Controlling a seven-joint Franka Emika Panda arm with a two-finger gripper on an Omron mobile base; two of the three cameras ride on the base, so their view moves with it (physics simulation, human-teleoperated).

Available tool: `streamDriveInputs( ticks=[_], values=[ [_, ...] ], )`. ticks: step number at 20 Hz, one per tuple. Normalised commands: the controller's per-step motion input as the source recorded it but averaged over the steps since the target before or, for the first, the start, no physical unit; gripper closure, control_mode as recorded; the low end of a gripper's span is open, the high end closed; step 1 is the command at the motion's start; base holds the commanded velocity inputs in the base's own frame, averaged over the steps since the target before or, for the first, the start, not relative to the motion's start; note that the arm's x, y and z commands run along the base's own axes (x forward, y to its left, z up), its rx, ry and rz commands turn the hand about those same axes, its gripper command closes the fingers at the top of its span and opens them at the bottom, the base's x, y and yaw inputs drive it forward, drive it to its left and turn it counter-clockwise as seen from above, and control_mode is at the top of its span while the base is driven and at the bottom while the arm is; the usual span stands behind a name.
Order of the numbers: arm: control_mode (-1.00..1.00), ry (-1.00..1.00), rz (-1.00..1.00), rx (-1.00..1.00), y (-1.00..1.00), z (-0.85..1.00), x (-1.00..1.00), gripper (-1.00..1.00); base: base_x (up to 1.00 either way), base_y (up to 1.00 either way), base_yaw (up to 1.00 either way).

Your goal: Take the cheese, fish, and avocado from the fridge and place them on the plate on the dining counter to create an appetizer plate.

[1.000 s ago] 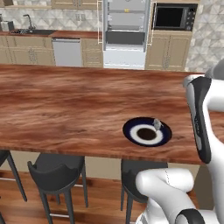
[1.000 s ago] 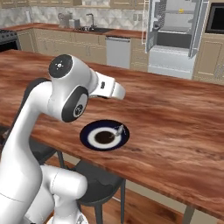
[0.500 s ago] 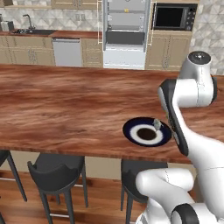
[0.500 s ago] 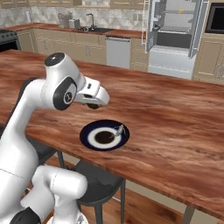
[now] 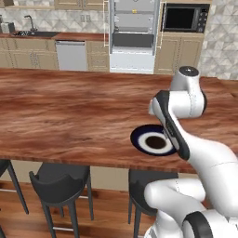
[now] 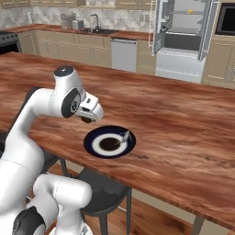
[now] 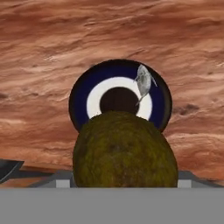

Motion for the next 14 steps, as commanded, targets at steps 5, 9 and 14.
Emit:
streamDriveInputs(
  ticks=[5, 9, 14],
  values=[
    [-1.0, 0.08, 0.05, 0.11, -0.05, -0.4, 0.53, 1.0, 0.0, 0.0, 0.0],
    [-1.0, 0.05, 0.01, 0.01, -0.02, -0.49, 0.77, 1.0, 0.0, 0.0, 0.0],
    [-1.0, 0.14, 0.0, 0.0, -0.28, -0.62, 0.74, 1.0, 0.0, 0.0, 0.0]
  ],
)
